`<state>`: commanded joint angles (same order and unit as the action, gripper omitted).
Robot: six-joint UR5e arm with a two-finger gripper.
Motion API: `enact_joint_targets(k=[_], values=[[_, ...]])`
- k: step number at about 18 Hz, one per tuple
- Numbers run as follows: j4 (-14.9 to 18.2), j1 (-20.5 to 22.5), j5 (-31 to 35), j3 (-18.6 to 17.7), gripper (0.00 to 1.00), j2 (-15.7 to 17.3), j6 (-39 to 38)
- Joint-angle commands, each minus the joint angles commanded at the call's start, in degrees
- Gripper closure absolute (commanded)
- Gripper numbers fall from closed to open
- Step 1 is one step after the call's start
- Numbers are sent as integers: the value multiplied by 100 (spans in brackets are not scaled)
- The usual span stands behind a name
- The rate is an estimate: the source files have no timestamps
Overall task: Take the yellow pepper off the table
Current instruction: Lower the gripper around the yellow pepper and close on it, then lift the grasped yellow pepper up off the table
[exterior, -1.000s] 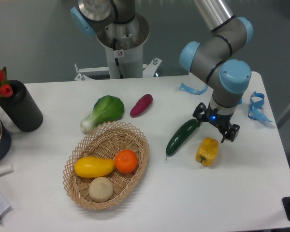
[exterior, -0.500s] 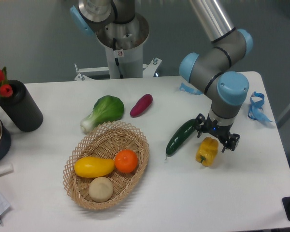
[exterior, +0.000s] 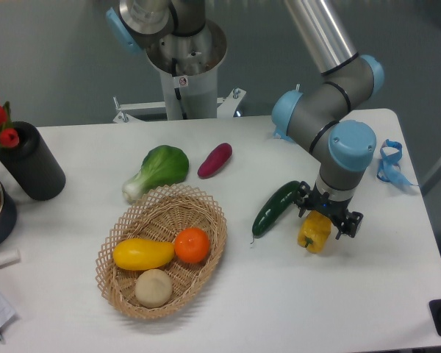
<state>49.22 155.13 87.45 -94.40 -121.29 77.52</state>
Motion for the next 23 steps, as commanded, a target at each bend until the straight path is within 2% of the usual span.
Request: enact_joint_targets(k=[2,3,4,8,17,20,23], values=[[0,-9,0,9,56,9,0],[0,-9,9,0,69,17,-26],[9,-26,26,-17,72,26,-44],[18,-35,44,-35,74,97,-79],[97,26,53,-26,81,492,-123],[105,35,455,-26,82,667,-88],[202,70,501,9,85,738,-105]])
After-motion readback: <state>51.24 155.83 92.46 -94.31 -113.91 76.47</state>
